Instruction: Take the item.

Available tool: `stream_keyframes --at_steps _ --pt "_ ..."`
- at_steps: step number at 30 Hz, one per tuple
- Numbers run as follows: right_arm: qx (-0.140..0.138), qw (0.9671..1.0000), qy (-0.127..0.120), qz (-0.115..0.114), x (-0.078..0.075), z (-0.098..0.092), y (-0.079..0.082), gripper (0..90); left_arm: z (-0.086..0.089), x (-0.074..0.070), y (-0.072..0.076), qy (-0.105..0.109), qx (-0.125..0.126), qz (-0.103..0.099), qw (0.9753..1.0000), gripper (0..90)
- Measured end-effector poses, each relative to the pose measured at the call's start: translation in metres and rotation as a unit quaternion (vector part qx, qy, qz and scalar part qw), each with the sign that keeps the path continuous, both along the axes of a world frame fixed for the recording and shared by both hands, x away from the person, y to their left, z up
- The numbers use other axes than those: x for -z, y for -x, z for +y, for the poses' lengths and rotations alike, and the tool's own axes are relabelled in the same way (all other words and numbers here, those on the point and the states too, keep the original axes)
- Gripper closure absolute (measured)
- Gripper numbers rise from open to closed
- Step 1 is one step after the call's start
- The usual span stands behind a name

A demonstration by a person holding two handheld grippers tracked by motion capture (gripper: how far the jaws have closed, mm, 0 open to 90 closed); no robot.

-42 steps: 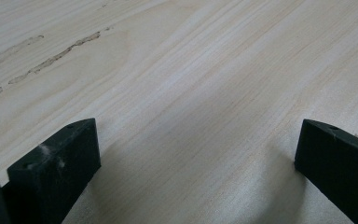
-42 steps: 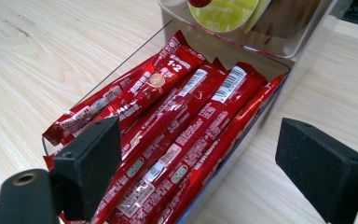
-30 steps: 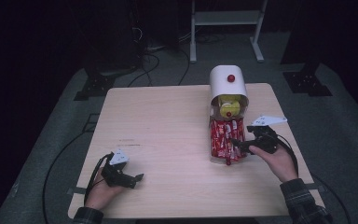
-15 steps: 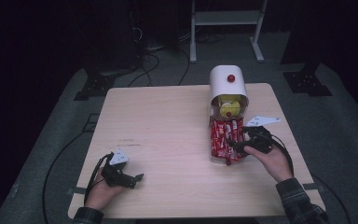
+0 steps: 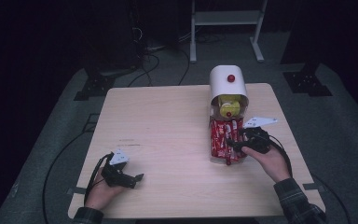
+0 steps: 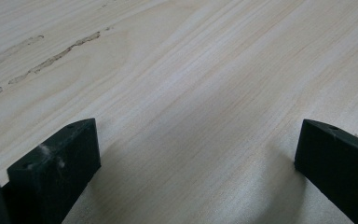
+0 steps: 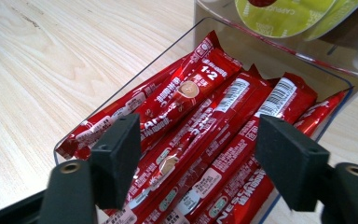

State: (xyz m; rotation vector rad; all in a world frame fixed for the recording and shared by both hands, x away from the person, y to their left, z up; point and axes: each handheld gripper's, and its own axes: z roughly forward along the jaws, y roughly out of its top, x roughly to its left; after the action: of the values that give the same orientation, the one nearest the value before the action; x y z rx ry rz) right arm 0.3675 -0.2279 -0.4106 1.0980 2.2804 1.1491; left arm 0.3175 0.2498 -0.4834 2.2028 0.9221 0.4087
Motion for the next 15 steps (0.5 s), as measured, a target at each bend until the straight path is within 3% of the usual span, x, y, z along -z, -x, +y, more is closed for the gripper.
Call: stream_keyframes --at_steps 15 --pt "0.008 0.9998 -0.004 0.016 0.0032 0.0017 -0.0021 47.3 0.0 0.0 0.0 0.0 0.0 0.0 1.0 0.0"
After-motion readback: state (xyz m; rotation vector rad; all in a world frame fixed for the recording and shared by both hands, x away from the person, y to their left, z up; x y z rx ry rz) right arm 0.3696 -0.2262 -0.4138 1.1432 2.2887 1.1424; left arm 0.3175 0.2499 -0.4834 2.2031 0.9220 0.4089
